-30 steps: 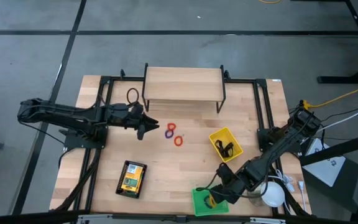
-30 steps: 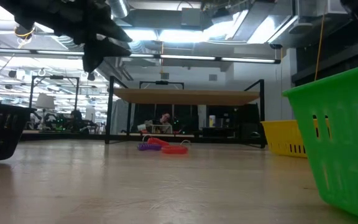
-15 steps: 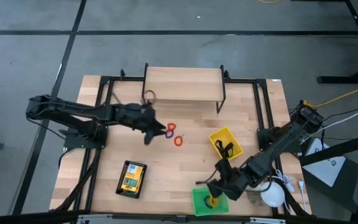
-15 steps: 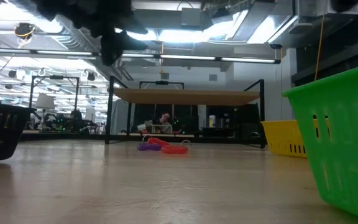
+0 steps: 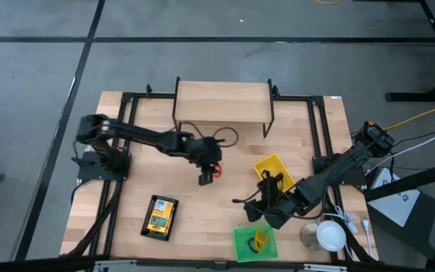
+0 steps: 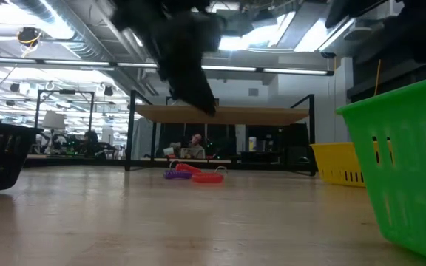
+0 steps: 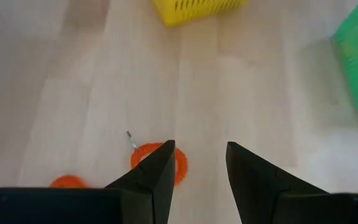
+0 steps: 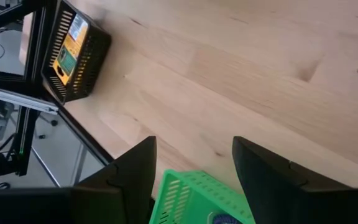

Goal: Pick & Place Office Desk Supplies
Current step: Put the orange spring keychain into the green basket

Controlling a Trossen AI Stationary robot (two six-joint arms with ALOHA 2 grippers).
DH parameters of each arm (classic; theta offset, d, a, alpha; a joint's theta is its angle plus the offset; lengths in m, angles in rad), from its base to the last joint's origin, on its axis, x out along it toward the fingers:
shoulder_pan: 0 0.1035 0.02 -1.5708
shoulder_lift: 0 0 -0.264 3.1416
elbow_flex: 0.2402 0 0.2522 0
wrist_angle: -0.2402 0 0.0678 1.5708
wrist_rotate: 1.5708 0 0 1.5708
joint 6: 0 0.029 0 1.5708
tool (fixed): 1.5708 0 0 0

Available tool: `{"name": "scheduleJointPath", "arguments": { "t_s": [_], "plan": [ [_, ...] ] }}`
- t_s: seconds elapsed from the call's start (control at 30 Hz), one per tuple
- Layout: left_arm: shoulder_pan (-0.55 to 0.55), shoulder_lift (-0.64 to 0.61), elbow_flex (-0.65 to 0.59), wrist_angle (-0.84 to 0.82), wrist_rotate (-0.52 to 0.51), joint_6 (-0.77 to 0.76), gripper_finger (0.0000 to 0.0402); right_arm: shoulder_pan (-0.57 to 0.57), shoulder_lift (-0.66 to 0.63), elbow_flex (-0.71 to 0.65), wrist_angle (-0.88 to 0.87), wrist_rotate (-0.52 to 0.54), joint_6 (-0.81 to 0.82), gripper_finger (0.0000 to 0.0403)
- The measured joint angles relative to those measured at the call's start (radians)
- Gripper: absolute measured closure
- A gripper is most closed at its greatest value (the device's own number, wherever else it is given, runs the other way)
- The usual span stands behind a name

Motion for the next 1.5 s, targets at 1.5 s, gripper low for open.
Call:
{"name": "scheduleJointPath", "arguments": {
  "t_s": [1.5],
  "plan": [
    [0.162, 0.087, 0.062, 0.168, 0.347, -0.123, 0.0396, -0.024, -0.007, 0.000, 0.056, 0.154, -0.003, 0.0190]
  ]
}}
